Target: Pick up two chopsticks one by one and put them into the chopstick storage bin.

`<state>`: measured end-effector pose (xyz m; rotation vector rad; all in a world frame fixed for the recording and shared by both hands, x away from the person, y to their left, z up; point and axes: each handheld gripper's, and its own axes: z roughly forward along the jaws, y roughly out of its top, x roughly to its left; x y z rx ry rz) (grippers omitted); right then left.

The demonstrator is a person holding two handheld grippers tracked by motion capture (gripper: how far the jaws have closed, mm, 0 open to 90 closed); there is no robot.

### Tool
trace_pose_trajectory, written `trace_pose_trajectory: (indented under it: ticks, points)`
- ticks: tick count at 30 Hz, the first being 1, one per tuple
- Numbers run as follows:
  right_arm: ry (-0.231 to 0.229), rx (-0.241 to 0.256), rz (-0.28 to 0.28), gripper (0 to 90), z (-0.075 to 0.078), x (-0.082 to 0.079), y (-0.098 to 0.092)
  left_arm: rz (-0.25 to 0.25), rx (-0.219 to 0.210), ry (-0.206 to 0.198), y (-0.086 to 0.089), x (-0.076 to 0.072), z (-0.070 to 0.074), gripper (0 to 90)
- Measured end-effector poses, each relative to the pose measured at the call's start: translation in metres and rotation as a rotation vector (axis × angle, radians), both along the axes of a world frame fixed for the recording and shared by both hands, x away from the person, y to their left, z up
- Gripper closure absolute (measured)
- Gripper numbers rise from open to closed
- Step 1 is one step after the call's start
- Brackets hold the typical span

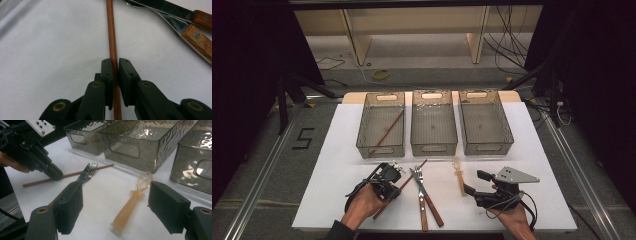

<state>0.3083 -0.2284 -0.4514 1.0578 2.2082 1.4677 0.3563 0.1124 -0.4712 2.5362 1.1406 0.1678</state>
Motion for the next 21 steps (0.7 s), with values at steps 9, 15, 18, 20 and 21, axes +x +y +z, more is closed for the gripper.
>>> trace_pose_trajectory:
  ticks: [9,15,18,20,21]
  points:
    - [-0.001,0.001,0.001,28.7,0.0,0.0,0.0,-0.008,-0.011,0.006,0.003,0.002,0.0,83.8]
    - [0.0,0.003,0.001,28.7,0.001,0.0,0.0,-0.008,-0.005,-0.022,0.009,0.004,0.0,84.0]
    - [0.002,0.003,0.001,28.7,0.0,0.0,0.0,-0.016,-0.008,-0.032,0.012,0.004,0.002,84.0]
    - [0.002,0.003,0.0,28.7,0.0,0.0,0.0,-0.015,-0.013,-0.044,0.013,0.004,0.003,84.0]
    - [0.002,0.003,0.0,28.7,0.0,0.0,0.0,-0.022,-0.011,-0.04,0.014,0.004,0.004,84.0]
